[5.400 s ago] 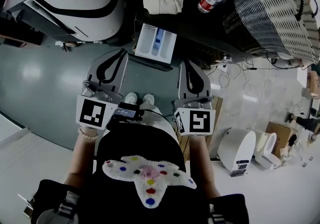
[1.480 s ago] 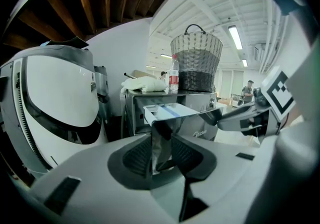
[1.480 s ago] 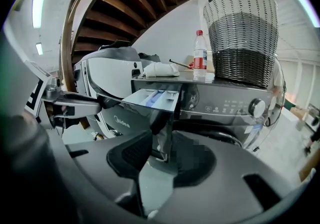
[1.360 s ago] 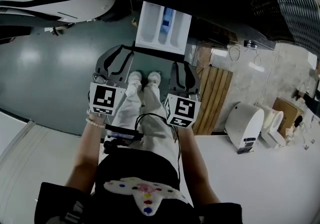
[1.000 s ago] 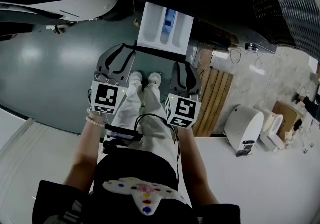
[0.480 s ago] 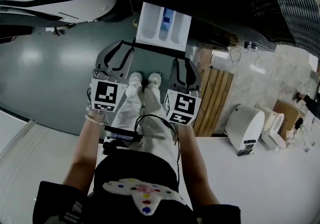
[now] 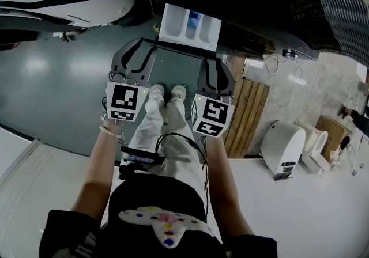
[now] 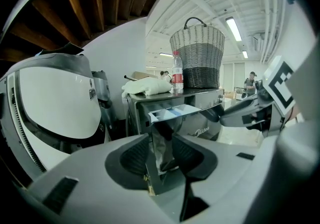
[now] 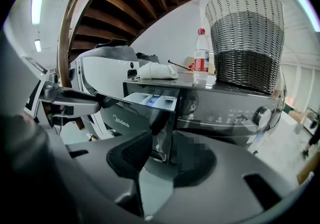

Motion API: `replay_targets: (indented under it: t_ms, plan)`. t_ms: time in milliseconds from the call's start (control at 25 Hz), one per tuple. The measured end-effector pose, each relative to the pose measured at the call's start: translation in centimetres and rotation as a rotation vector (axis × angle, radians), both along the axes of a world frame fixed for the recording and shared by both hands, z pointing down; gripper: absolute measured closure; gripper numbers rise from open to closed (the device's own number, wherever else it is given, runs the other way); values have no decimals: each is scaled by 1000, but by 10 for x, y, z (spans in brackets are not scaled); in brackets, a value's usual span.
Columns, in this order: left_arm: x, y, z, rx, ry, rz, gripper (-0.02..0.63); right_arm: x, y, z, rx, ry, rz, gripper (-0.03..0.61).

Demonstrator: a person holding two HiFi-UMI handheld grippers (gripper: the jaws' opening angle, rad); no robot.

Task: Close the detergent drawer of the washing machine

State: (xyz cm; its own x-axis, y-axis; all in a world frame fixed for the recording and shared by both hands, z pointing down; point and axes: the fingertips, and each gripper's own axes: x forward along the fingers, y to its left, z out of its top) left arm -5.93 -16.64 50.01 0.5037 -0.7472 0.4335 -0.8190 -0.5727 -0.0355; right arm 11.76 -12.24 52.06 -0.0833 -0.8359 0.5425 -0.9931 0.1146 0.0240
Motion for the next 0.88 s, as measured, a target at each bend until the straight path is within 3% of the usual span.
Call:
replay_targets:
  t_ms: [880]
  plan:
    - [4,-58,-2,31,4,-29,449,6,-56,-2,20,43,7,449]
